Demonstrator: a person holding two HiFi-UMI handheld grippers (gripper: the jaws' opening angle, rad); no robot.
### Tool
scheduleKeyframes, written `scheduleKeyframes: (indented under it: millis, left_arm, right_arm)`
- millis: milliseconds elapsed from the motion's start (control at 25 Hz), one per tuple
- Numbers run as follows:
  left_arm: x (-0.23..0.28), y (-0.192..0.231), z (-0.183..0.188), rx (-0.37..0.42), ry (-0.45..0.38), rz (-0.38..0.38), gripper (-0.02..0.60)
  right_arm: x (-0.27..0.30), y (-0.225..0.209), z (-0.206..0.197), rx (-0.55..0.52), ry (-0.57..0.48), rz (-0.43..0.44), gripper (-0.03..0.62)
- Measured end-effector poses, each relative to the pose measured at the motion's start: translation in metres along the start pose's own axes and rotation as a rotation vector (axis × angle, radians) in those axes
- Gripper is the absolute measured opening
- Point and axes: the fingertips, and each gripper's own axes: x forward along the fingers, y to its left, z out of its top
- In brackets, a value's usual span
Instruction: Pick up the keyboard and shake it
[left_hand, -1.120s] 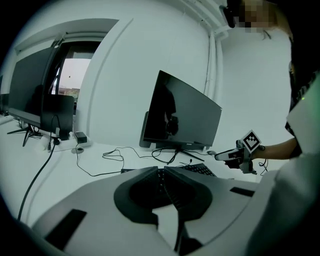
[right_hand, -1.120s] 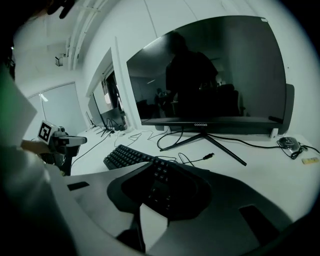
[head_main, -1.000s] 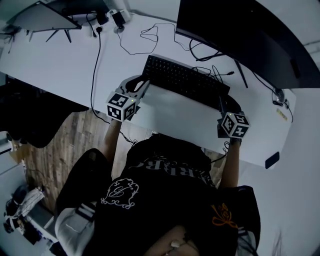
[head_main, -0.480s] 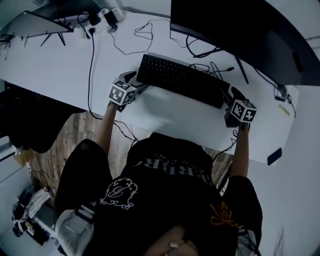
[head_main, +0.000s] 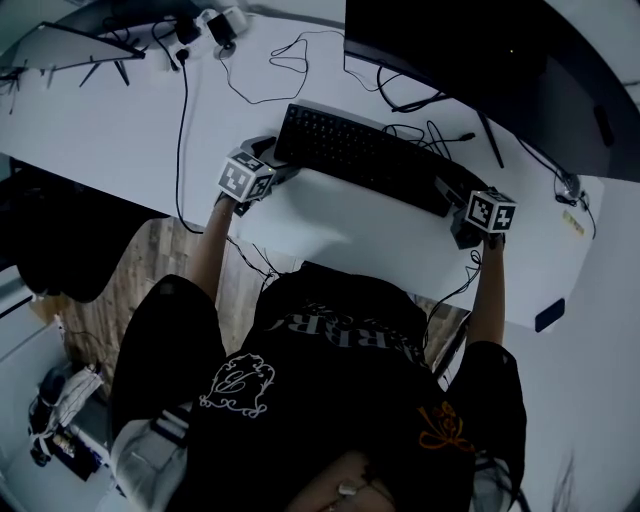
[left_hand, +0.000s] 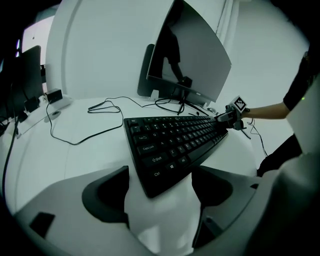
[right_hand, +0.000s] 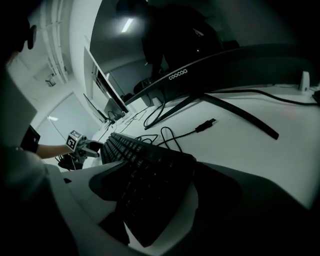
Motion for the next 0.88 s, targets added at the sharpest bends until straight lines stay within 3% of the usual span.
scheduleKeyframes:
  millis: [240, 600, 880]
  left_arm:
    - [0.007, 0.004, 0.005, 0.051, 0.019, 0.029, 0.403]
    - [0.013, -0.005, 0.007, 0.120, 0.109, 0.018, 0.416]
    - [0.008, -0.006, 0.006, 0.169, 0.060, 0.073, 0.416]
  right_arm:
    - [0.002, -0.001, -0.003, -0.036, 0.026, -0.031, 0.402]
    - [-0.002, -0.005, 0.002, 0.080, -0.072, -0.054, 0.350]
    - [-0.018, 0.002, 0.005, 0.095, -0.119, -0.066, 0.323]
